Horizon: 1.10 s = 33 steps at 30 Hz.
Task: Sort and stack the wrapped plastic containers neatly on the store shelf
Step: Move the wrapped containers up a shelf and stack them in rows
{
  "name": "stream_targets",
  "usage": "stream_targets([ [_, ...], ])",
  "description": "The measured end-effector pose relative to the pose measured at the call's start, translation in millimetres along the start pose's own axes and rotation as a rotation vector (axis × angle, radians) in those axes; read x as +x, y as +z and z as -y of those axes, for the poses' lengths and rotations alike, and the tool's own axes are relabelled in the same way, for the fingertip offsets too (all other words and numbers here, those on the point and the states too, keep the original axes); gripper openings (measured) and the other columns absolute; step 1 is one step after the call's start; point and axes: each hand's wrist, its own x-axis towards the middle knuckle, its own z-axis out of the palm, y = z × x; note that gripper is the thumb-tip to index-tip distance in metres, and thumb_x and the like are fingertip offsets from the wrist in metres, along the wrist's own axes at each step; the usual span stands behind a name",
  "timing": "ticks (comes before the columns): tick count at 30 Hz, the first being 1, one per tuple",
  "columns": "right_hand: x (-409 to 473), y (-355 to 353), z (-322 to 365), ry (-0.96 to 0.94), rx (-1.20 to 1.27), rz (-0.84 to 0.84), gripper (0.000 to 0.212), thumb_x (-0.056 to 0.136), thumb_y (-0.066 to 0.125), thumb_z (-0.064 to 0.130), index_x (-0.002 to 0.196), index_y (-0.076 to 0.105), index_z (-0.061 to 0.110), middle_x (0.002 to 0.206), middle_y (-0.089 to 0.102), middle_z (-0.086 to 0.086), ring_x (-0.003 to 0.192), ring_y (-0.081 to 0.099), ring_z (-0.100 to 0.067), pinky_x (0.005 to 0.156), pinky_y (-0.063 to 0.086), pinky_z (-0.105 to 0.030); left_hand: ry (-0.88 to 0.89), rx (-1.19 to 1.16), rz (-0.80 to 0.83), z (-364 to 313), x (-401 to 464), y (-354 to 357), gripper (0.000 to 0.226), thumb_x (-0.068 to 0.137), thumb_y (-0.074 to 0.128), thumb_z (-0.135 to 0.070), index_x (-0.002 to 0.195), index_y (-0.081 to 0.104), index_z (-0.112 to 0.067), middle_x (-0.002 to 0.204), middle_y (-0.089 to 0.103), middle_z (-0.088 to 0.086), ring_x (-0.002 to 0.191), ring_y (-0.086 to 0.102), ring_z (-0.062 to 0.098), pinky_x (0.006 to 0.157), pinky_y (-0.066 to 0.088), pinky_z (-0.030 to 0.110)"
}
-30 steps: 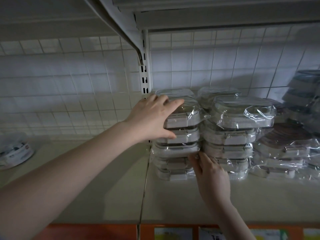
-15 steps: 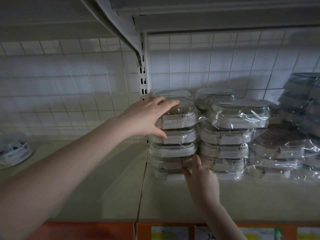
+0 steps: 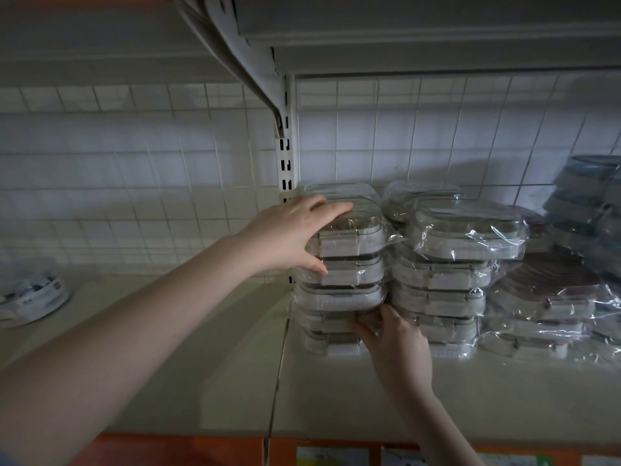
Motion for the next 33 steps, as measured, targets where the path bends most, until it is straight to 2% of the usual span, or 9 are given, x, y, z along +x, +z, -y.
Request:
stream_targets([
  [5, 2.1, -1.2, 7.2, 0.021, -0.071, 0.009, 0.043, 0.082, 0.059, 0.056, 0.096, 0.060, 0.016, 0.090, 0.069, -0.001, 0.082, 0.065, -0.023, 0.056, 0.031, -0.027, -0.022, 0.015, -0.001, 0.5, -0.5, -2.1, 0.102, 0.073, 0.073, -0.048, 0.150, 0.007, -0.037, 0.153, 0.020, -0.007, 0.138, 0.027, 0.015, 0.097, 0.046, 0.036],
  [8, -0.7, 0.1, 10.0, 0.022, -0.099, 0.027, 0.044, 0.083, 0.056, 0.058, 0.094, 0.057, 0.015, 0.087, 0.069, -0.001, 0.080, 0.065, -0.022, 0.056, 0.037, -0.028, -0.038, 0.022, -0.003, -2.5, -0.9, -2.7, 0.102, 0.073, 0.074, -0.047, 0.150, 0.008, -0.036, 0.154, 0.020, -0.006, 0.139, 0.026, 0.017, 0.097, 0.044, 0.037],
  [11, -4.0, 0.6, 9.1, 0.014, -0.031, 0.031, 0.046, 0.083, 0.054, 0.059, 0.092, 0.061, 0.014, 0.086, 0.070, -0.001, 0.081, 0.065, -0.023, 0.062, 0.043, -0.029, -0.040, 0.034, -0.003, -4.8, -2.1, -2.7, 0.101, 0.073, 0.074, -0.047, 0.150, 0.008, -0.036, 0.154, 0.020, -0.004, 0.139, 0.027, 0.018, 0.099, 0.042, 0.036],
  [15, 3.5, -8.1, 8.0, 0.059, 0.090, 0.035, 0.052, 0.090, 0.036, 0.059, 0.082, 0.061, 0.014, 0.079, 0.068, -0.008, 0.081, 0.063, -0.030, 0.060, 0.035, -0.031, -0.044, 0.021, 0.019, -5.4, -4.5, -5.4, 0.101, 0.075, 0.073, -0.045, 0.151, 0.007, -0.035, 0.156, 0.016, -0.003, 0.141, 0.023, 0.018, 0.102, 0.040, 0.037],
  [19, 8.3, -11.5, 9.9, 0.082, 0.092, 0.033, 0.052, 0.094, 0.035, 0.053, 0.086, 0.063, 0.010, 0.085, 0.068, -0.014, 0.084, 0.061, -0.035, 0.061, 0.032, -0.032, -0.041, 0.021, 0.035, -3.7, -5.6, -7.4, 0.100, 0.076, 0.072, -0.045, 0.151, 0.006, -0.035, 0.156, 0.016, -0.003, 0.141, 0.023, 0.019, 0.101, 0.041, 0.037],
  [26, 10.0, -11.3, 15.4, 0.144, 0.078, 0.053, 0.049, 0.098, 0.034, 0.047, 0.092, 0.062, 0.008, 0.091, 0.067, -0.014, 0.086, 0.061, -0.036, 0.061, 0.033, -0.031, -0.039, 0.043, 0.043, -3.9, 1.2, -6.6, 0.102, 0.074, 0.074, -0.046, 0.150, 0.008, -0.033, 0.155, 0.020, -0.001, 0.139, 0.027, 0.019, 0.099, 0.045, 0.038],
  [30, 5.6, -11.2, 13.1, 0.089, 0.054, 0.014, 0.049, 0.097, 0.035, 0.048, 0.084, 0.062, 0.009, 0.082, 0.068, -0.012, 0.078, 0.063, -0.033, 0.056, 0.035, -0.030, -0.035, 0.016, 0.057, -4.9, 1.5, -9.2, 0.103, 0.072, 0.075, -0.045, 0.151, 0.009, -0.032, 0.154, 0.022, -0.002, 0.139, 0.027, 0.018, 0.100, 0.043, 0.036],
  [33, 0.3, -12.9, 5.9, 0.030, 0.064, -0.012, 0.046, 0.096, 0.039, 0.048, 0.069, 0.056, 0.015, 0.062, 0.061, -0.003, 0.059, 0.060, -0.025, 0.046, 0.034, -0.029, -0.035, 0.012, 0.067, -5.3, -1.7, -11.2, 0.104, 0.073, 0.075, -0.045, 0.150, 0.008, -0.033, 0.155, 0.020, -0.004, 0.140, 0.024, 0.017, 0.104, 0.038, 0.036],
])
